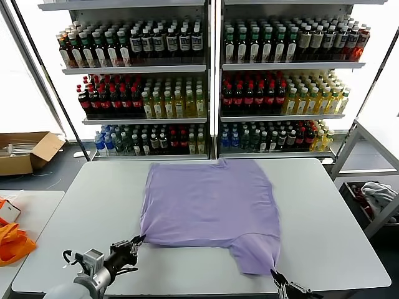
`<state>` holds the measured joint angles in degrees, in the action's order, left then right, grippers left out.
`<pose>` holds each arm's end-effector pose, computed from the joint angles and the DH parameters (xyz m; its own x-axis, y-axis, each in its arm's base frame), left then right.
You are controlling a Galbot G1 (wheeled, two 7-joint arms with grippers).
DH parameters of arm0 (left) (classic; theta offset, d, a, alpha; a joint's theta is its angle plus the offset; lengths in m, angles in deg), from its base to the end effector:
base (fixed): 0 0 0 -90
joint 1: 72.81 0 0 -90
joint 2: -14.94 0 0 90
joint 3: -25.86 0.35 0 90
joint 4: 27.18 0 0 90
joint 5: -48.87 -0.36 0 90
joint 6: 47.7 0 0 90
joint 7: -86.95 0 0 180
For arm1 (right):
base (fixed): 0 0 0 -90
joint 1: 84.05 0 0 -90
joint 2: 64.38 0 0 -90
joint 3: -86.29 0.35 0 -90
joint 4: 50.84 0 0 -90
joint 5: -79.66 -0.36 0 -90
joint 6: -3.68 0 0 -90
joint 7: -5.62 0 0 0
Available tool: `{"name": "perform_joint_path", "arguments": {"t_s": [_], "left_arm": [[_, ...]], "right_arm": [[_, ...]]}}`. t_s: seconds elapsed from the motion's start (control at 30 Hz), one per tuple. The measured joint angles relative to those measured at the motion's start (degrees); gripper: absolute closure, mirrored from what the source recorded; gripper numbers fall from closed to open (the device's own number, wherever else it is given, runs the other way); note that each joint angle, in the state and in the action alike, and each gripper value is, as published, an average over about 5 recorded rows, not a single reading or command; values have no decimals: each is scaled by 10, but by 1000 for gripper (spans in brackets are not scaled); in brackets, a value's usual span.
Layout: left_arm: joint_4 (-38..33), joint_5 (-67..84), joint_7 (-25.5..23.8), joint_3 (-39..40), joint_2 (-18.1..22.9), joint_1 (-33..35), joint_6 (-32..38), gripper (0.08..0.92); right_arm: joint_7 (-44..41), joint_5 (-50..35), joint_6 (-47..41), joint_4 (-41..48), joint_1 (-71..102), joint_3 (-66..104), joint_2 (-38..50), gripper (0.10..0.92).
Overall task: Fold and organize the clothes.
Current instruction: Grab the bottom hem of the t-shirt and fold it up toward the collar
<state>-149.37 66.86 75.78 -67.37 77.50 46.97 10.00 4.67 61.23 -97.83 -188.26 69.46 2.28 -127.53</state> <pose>0.1982 0.0881 -0.2661 -0.7916 0.2924 0.5365 0.3605 0.9325 0.0237 0.0505 -0.0610 -0.2455 -0.8365 -0.2652 0.4795 -0.2934 0.9558 0.0167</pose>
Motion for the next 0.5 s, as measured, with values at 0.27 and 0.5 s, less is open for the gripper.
{"name": "perform_joint_path", "arguments": {"t_s": [0.27, 0.5], "left_arm": [[-50, -9, -9, -42, 3, 77, -3, 911], [-61, -12, -13, -51, -3, 93, -4, 911]], "right_arm": [[-2, 9, 64, -7, 41, -5, -3, 917], [13, -10, 85, 1, -4, -15, 1, 917]]}}
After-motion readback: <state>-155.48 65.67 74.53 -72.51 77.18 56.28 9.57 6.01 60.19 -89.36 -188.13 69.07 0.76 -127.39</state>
